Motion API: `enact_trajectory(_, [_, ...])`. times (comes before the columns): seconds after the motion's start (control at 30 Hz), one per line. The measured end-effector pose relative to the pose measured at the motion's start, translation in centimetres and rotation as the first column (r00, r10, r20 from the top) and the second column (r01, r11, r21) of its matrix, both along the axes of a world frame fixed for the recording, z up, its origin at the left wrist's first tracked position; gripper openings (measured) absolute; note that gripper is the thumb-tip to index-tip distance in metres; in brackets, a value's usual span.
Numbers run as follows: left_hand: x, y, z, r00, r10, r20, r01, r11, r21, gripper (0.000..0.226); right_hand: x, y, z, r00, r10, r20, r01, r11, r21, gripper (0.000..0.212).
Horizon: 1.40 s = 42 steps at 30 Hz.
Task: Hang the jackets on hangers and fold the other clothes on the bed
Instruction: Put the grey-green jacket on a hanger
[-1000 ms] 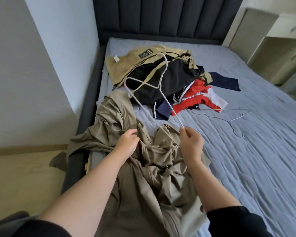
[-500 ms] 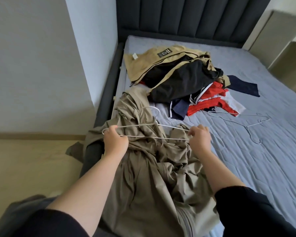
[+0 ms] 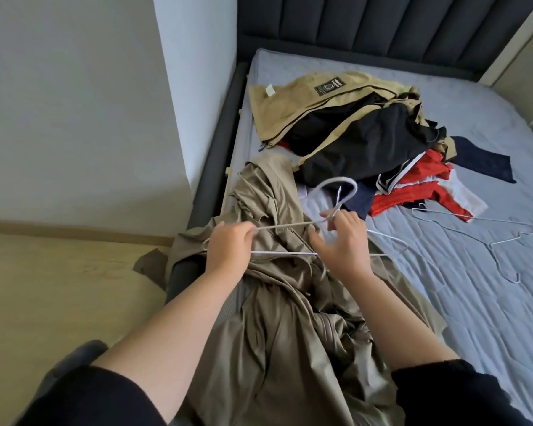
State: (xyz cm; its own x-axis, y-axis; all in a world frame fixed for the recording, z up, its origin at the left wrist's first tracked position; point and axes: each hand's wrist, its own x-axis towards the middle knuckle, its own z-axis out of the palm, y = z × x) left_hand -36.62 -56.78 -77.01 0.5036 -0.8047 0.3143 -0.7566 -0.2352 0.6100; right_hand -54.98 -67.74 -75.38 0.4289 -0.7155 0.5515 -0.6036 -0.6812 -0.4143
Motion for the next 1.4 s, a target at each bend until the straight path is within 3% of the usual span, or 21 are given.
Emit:
enact_trajectory(0.1, [1.4, -0.6, 0.5, 0.992, 0.018, -0.128, -0.027, 0.997, -0.071, 0.011, 1.7, -0.7, 1.2, 0.992, -0.046, 0.118, 0.049, 0.998, -0.028, 0.035])
enact_trajectory(0.17, [2.2, -0.7, -0.2, 0.971, 0.182, -0.155, -0.196, 0.977, -0.081, 0.018, 2.1, -1.7, 1.5, 0.973, -0.180, 0.147, 0.170, 0.982, 0.079, 0.044])
enact_trajectory(0.27, [2.7, -0.3, -1.7, 0.762, 0.524, -0.380, -0.554, 0.832, 0.037, 0.033, 2.0, -3.7, 1.5, 0.891, -0.446, 0.086, 0.404, 0.864, 0.301, 0.053])
enact_trajectory(0.3, [2.6, -0.4, -2.4, 0.698, 0.538, -0.472, -0.558, 0.822, 0.112, 0.032, 1.8, -4.2, 1.5, 0.864, -0.500, 0.065, 0.449, 0.822, 0.352, 0.054])
enact_trajectory(0.37, [2.1, -1.1, -4.1, 0.638, 0.467, -0.612, -0.394, 0.881, 0.261, 0.035, 1.4, -5.0, 1.5, 0.839, -0.542, 0.045, 0.482, 0.781, 0.397, 0.054])
enact_trajectory(0.5, [0.4, -2.4, -5.1, 0.482, 0.451, -0.751, -0.089, 0.878, 0.470, 0.067, 1.4, -5.2, 1.8, 0.842, -0.539, 0.018, 0.486, 0.773, 0.407, 0.052])
enact_trajectory(0.57, [-0.2, -3.2, -4.7, 0.518, 0.462, -0.720, -0.024, 0.849, 0.528, 0.054, 1.4, -5.0, 1.9, 0.843, -0.537, 0.013, 0.484, 0.770, 0.416, 0.051])
enact_trajectory(0.67, [-1.5, -4.6, -4.2, 0.480, 0.477, -0.736, 0.021, 0.833, 0.553, 0.033, 1.0, -4.6, 2.0, 0.840, -0.542, 0.033, 0.483, 0.773, 0.411, 0.053])
enact_trajectory(0.83, [-3.4, -5.2, -4.3, 0.458, 0.503, -0.733, 0.026, 0.817, 0.576, 0.037, 0.5, -4.5, 2.0, 0.819, -0.569, 0.076, 0.491, 0.763, 0.419, 0.051])
enact_trajectory(0.9, [-3.2, -4.8, -4.6, 0.511, 0.514, -0.689, 0.007, 0.799, 0.602, 0.043, 0.4, -4.4, 2.1, 0.811, -0.579, 0.090, 0.495, 0.759, 0.422, 0.052])
enact_trajectory(0.97, [-2.4, -4.7, -4.8, 0.640, 0.497, -0.586, -0.114, 0.816, 0.567, 0.040, 0.3, -4.4, 2.2, 0.809, -0.580, 0.098, 0.492, 0.758, 0.428, 0.052])
enact_trajectory(1.0, [-2.1, -4.8, -4.8, 0.662, 0.490, -0.567, -0.162, 0.832, 0.530, 0.040, 0.2, -4.3, 2.3, 0.809, -0.580, 0.099, 0.490, 0.757, 0.432, 0.052])
enact_trajectory(1.07, [-1.7, -5.2, -4.4, 0.605, 0.455, -0.653, -0.159, 0.873, 0.461, 0.031, 0.3, -4.2, 2.6, 0.812, -0.576, 0.098, 0.482, 0.754, 0.446, 0.051])
enact_trajectory(1.13, [-2.0, -5.3, -4.1, 0.541, 0.428, -0.724, -0.056, 0.878, 0.476, 0.021, 0.6, -4.1, 2.7, 0.813, -0.574, 0.100, 0.475, 0.752, 0.457, 0.050])
enact_trajectory(1.2, [-2.3, -5.3, -3.8, 0.560, 0.419, -0.714, 0.027, 0.853, 0.522, 0.021, 0.9, -4.0, 2.9, 0.812, -0.572, 0.115, 0.467, 0.755, 0.460, 0.049])
enact_trajectory(1.3, [-1.4, -4.8, -2.9, 0.630, 0.423, -0.651, -0.007, 0.841, 0.540, 0.019, 1.1, -4.0, 3.2, 0.828, -0.548, 0.119, 0.454, 0.779, 0.432, 0.047])
enact_trajectory(1.33, [-0.6, -4.5, -2.6, 0.598, 0.423, -0.681, -0.049, 0.867, 0.496, 0.019, 1.0, -4.0, 3.4, 0.838, -0.535, 0.108, 0.453, 0.793, 0.407, 0.047])
enact_trajectory(1.4, [1.2, -3.5, -2.3, 0.430, 0.394, -0.812, -0.188, 0.919, 0.346, 0.020, 0.8, -4.2, 4.0, 0.849, -0.522, 0.078, 0.459, 0.803, 0.379, 0.045])
